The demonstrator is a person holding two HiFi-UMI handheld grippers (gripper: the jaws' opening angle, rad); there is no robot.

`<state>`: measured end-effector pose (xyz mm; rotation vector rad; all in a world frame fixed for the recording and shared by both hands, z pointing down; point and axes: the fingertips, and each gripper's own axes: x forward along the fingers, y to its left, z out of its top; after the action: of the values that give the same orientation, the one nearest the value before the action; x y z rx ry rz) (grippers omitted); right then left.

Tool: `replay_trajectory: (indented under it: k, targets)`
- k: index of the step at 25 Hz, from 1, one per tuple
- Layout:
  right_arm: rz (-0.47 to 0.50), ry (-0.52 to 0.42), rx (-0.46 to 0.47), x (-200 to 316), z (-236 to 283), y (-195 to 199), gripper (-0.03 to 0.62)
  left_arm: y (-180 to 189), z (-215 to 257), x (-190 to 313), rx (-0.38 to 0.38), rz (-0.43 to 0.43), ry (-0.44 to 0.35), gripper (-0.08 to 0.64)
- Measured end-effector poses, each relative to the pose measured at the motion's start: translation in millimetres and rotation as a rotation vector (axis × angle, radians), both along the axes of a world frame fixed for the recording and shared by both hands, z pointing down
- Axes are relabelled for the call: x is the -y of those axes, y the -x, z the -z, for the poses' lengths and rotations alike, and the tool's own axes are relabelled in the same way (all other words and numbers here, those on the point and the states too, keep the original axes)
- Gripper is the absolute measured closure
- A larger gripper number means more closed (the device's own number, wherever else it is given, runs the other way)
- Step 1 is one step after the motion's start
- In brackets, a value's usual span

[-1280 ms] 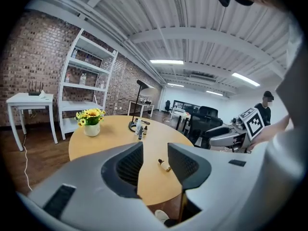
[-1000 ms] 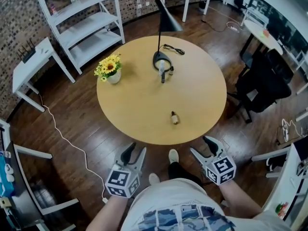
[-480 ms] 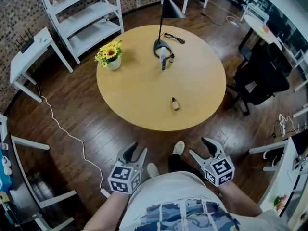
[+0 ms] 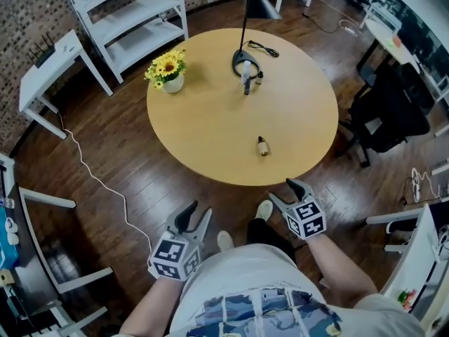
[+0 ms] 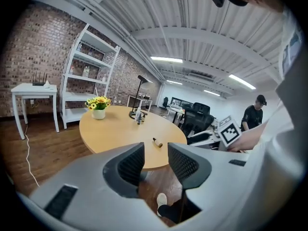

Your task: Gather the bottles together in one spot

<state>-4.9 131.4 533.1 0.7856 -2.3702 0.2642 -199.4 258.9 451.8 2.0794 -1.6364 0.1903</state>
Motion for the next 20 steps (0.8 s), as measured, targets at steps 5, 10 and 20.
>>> replay_trajectory:
  k: [5, 10, 20]
  targets:
    - [-0.037, 0.068, -0.044, 73.5, -61.8, 33.9, 0.308, 24.9, 3.8, -12.6, 0.027, 0.061, 0.019, 0.422]
    - [-0.071, 0.114, -0.088, 131.7, -113.4, 56.5, 0.308, 59.7, 7.4, -30.9, 0.063, 0.154, 0.049, 0.422]
    - [-0.22, 0.193, -0.102, 164.7, -143.4, 50.3, 0.43, 85.8, -10.3, -29.6, 0.066, 0.201, 0.097, 0.422]
